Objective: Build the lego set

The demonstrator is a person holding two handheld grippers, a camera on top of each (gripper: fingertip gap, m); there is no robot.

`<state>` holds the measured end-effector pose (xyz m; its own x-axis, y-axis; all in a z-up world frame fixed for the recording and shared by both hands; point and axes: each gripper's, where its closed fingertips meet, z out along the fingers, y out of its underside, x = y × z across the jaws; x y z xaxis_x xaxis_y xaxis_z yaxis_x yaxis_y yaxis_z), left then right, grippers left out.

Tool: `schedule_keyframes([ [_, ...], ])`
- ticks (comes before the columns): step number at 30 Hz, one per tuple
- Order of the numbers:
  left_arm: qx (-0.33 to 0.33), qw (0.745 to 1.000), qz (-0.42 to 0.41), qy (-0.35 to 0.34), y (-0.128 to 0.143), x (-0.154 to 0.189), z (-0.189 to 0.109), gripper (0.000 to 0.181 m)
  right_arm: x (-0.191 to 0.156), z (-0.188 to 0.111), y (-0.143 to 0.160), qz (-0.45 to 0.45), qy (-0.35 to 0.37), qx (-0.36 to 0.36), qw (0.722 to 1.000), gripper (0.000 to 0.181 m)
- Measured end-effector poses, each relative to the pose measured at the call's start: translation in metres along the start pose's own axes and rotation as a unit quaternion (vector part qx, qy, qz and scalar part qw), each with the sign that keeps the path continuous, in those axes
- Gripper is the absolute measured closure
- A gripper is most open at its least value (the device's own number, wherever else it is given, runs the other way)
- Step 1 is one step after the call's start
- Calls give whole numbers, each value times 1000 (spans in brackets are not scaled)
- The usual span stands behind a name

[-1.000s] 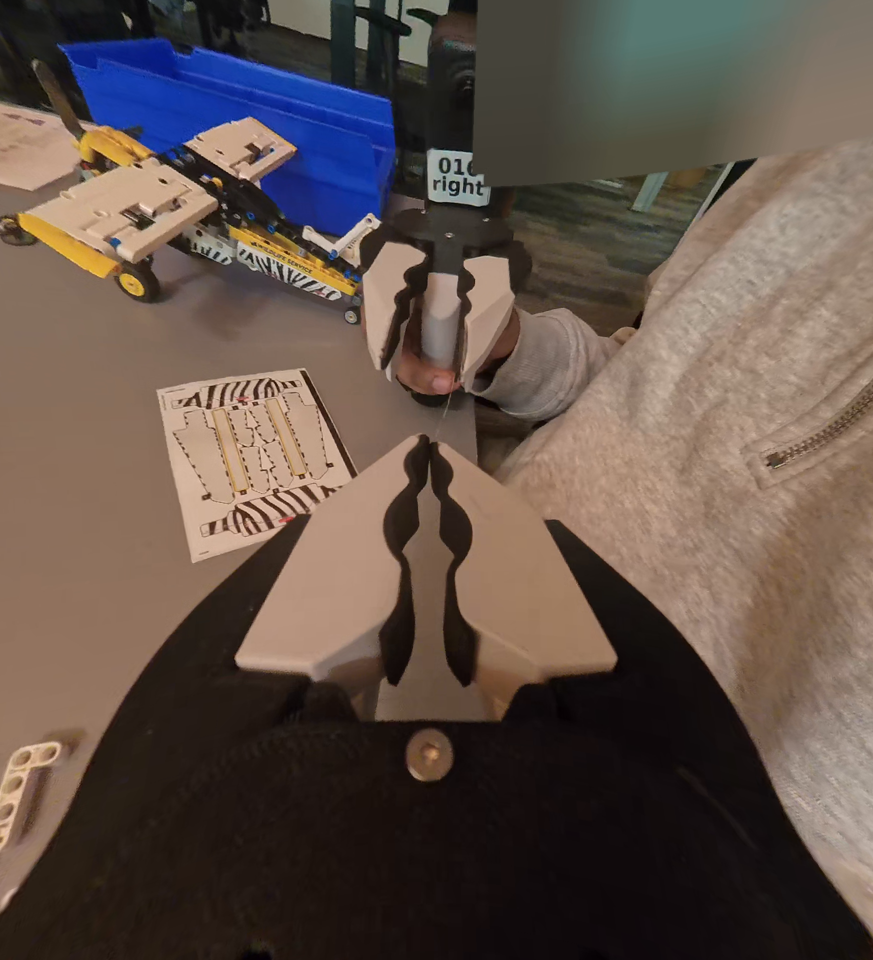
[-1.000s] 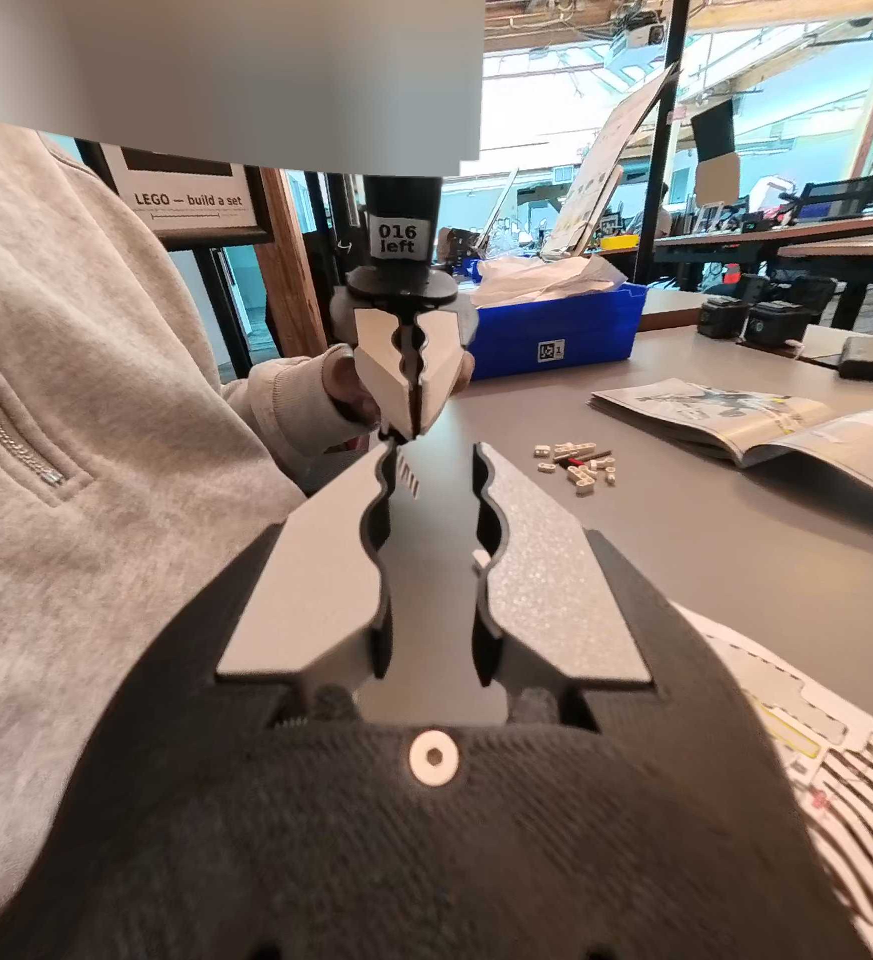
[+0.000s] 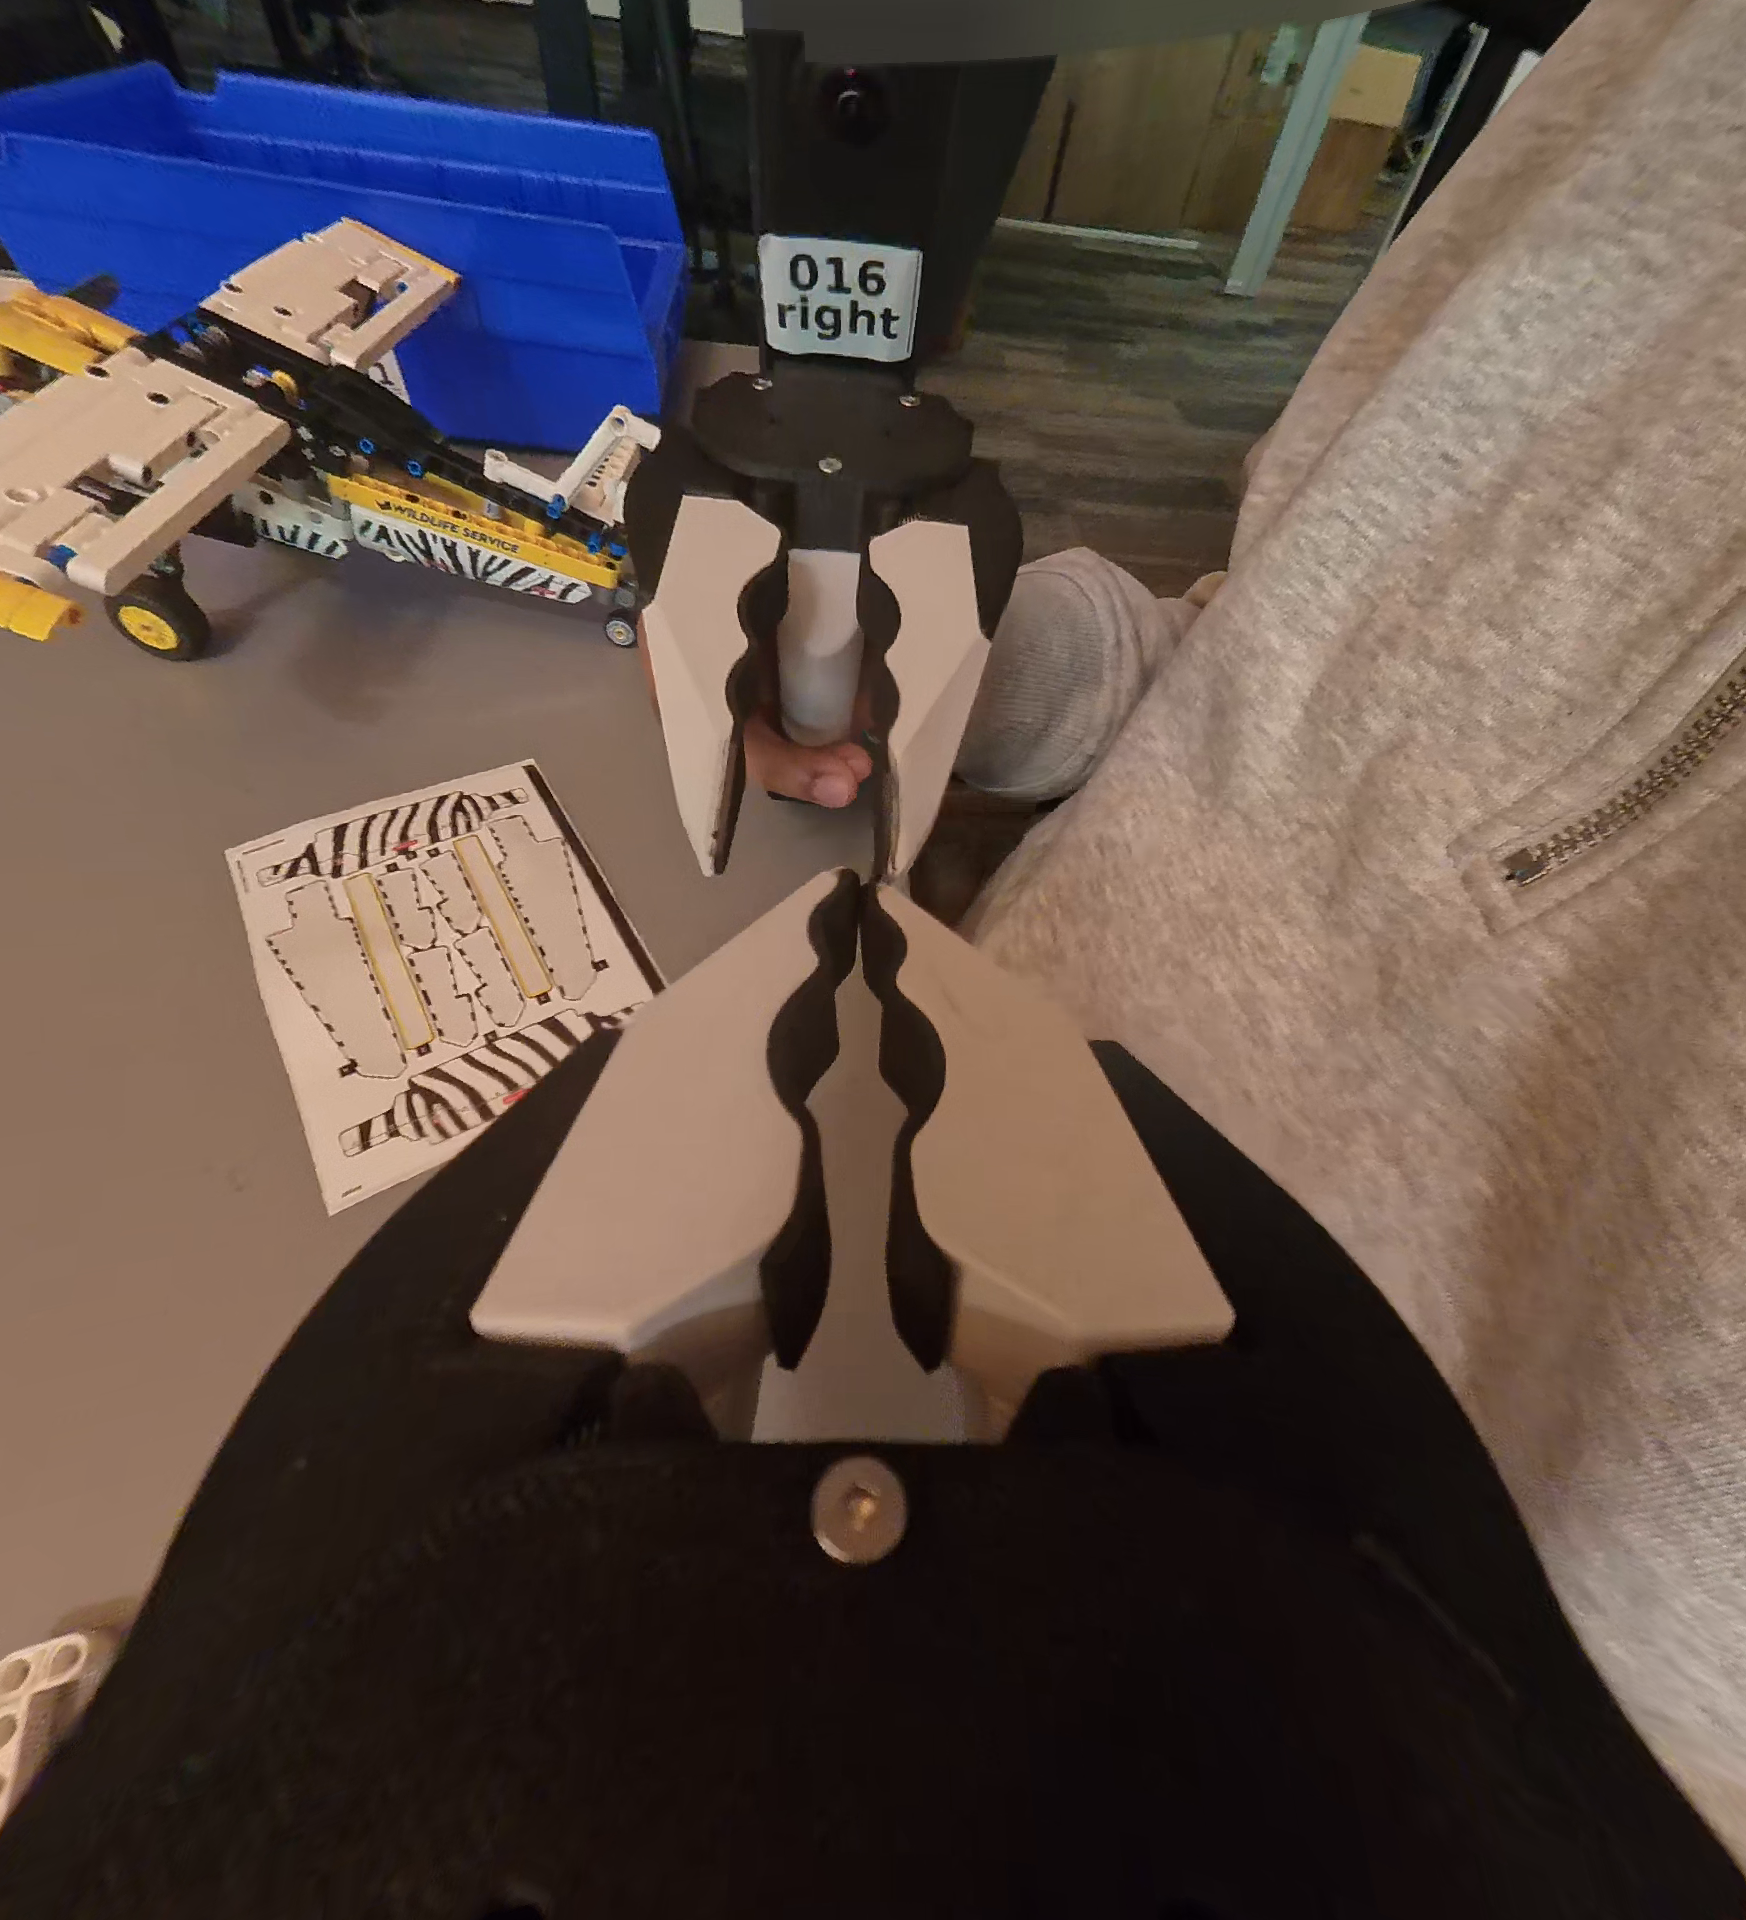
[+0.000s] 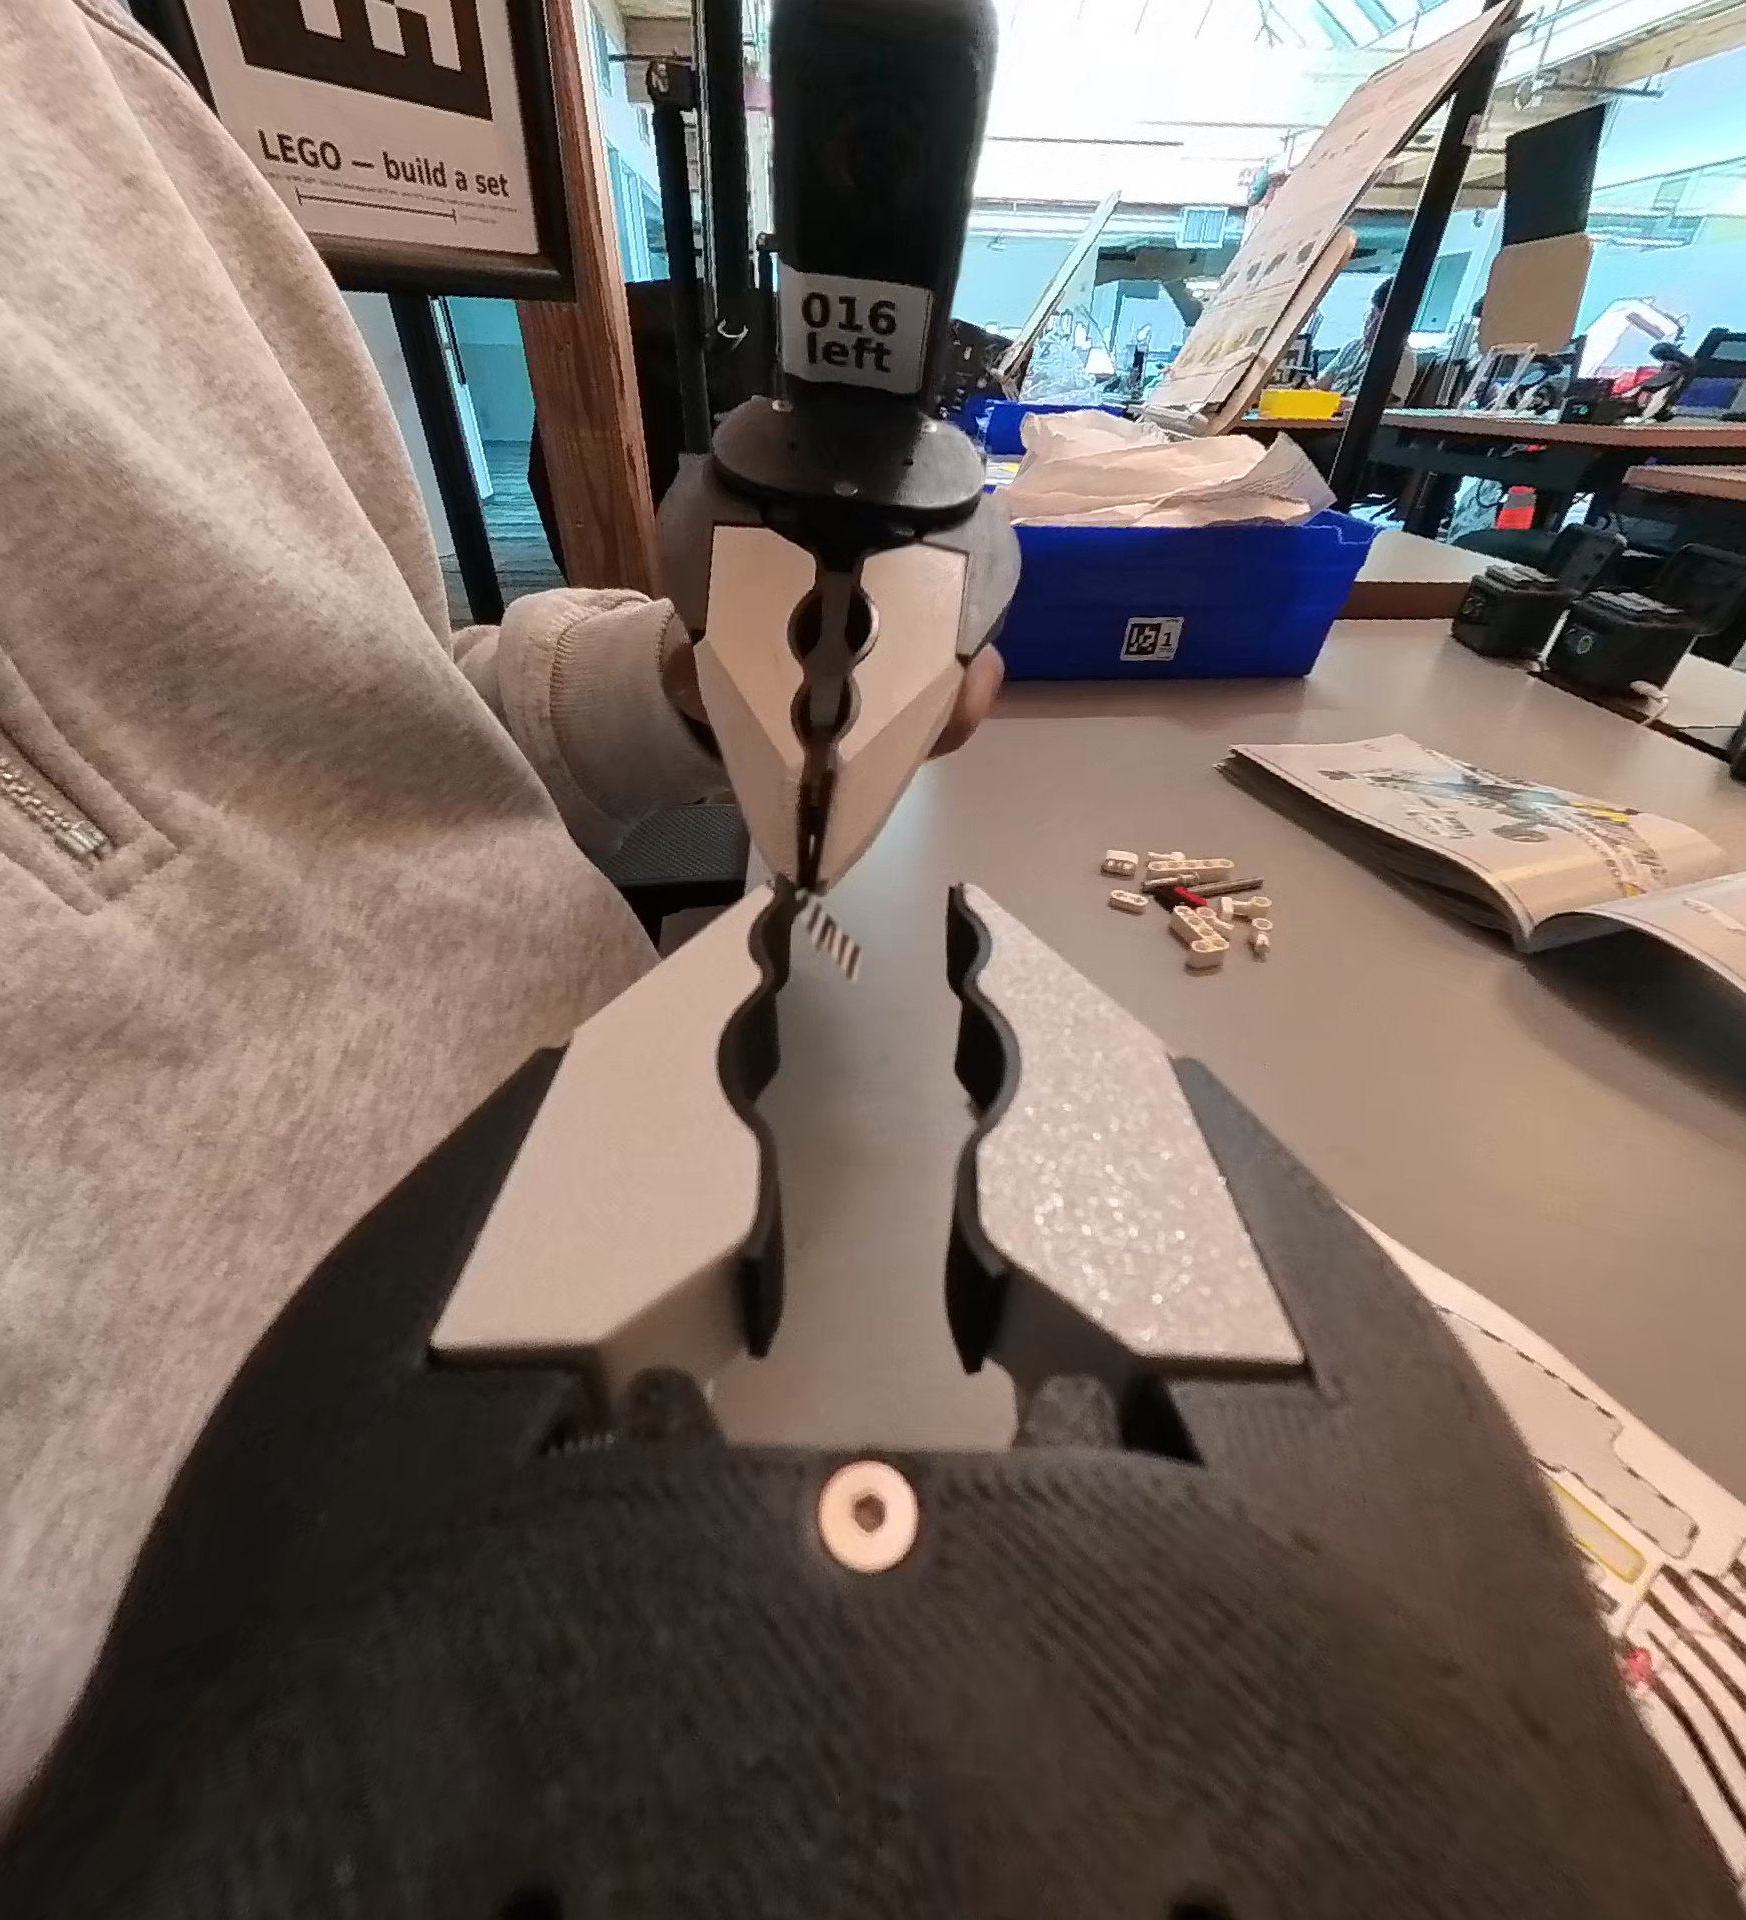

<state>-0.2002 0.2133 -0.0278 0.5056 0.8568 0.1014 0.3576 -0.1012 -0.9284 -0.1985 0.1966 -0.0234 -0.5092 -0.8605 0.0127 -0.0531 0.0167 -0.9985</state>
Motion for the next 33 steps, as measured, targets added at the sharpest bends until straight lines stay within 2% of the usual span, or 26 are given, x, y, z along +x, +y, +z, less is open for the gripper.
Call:
schedule_keyframes([
  [3,6,999,13,-30,0,-9,-5,181,-3,0,0,7,-12,1,1000,149],
  [6,31,999,5,-13,-6,-7,-11,181,-3,-3,-6,25,-19,21,999,147],
  [9,102,993,4,57,-22,12,-21,181,0,-6,-12,81,-36,51,995,139],
  [11,171,977,-1,126,-38,29,-38,181,-2,-7,-18,133,-69,76,986,131],
  [13,257,948,-13,188,-54,37,-65,181,-13,-7,-30,166,-120,118,972,126],
  [14,313,925,-21,216,-63,38,-83,181,-18,-7,-38,168,-141,143,965,127],
  [16,429,863,-38,264,-78,37,-124,181,-27,1,-50,147,-150,177,962,132],
  [17,466,838,-44,280,-80,35,-137,181,-30,8,-52,134,-147,182,963,135],
  [18,483,825,-50,289,-79,34,-142,181,-33,16,-54,126,-141,181,965,137],
  [21,467,830,-48,299,-77,37,-132,181,-39,33,-62,158,-152,187,958,142],
  [25,445,838,-30,314,-81,47,-122,181,-26,48,-66,294,-155,186,924,148],
  [27,426,849,-19,312,-82,51,-115,181,-30,49,-68,372,-199,183,888,148],
  [31,389,870,8,304,-83,54,-106,181,-40,38,-85,490,-319,229,779,163],
  [33,363,884,28,295,-83,55,-103,181,-45,39,-84,502,-342,226,761,169],
])
